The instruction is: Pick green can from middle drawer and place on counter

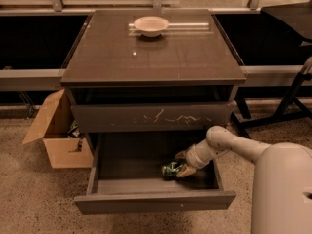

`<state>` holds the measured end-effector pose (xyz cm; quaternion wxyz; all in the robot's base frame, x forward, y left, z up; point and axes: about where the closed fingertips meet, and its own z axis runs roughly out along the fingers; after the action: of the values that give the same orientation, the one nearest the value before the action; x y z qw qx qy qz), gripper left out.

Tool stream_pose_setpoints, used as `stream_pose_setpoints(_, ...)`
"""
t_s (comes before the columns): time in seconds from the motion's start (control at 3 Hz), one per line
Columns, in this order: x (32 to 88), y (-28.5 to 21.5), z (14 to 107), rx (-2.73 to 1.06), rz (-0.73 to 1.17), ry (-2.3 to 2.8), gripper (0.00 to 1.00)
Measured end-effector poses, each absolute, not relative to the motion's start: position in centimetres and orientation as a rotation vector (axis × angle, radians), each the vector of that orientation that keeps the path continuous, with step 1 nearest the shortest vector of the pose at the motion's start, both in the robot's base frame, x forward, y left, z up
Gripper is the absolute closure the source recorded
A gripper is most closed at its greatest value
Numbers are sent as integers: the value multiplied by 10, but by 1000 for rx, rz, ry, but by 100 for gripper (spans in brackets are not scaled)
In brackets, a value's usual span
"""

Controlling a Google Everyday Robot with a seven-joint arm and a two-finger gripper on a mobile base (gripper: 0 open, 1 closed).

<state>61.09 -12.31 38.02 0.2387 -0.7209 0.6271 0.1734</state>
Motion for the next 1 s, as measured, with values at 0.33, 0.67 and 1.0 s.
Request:
stream_pose_setpoints(0.33, 599, -123, 403, -1961, 487, 1663, 86)
stream_pose_setpoints(0.67, 579, -131, 452, -1936, 513, 1534, 100)
stream_pose_setpoints(1.0, 557, -151, 504, -1909, 517, 1414, 100)
